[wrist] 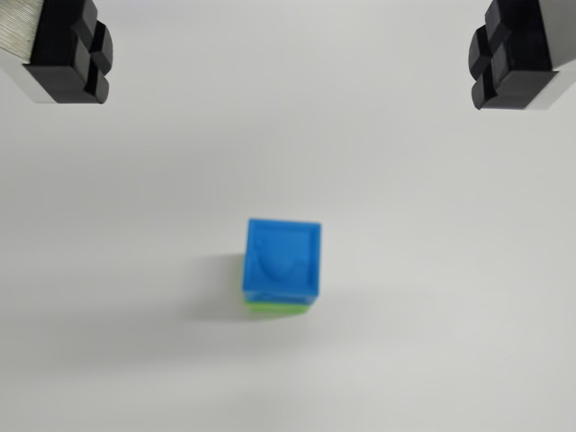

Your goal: Stack cube

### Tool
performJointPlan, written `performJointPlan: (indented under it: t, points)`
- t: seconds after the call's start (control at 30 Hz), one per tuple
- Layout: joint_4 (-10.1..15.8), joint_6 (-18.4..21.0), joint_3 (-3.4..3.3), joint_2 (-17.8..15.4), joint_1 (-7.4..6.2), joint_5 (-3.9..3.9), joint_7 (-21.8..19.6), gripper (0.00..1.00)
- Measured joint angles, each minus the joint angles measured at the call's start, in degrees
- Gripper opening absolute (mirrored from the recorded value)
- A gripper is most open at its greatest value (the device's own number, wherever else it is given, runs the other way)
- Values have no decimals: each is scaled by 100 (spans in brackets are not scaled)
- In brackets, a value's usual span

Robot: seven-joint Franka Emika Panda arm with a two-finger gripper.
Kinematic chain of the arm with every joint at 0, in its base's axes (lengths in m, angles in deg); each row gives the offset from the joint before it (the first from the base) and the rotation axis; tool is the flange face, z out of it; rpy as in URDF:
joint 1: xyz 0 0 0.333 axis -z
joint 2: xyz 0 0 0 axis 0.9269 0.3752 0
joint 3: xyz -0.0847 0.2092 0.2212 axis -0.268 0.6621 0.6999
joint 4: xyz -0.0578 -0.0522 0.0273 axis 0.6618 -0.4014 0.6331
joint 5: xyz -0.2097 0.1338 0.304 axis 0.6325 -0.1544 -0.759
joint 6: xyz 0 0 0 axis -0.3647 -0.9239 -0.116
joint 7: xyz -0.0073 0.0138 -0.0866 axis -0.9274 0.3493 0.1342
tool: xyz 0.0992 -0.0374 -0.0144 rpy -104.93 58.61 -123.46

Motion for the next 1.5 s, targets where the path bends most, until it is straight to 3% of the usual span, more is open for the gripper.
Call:
performJointPlan:
  t: [0.57, 1.5]
  points:
    - [-331, 464, -5, -136, 0, -12, 12, 100]
    - [-342, 477, -6, -138, 0, -13, 12, 100]
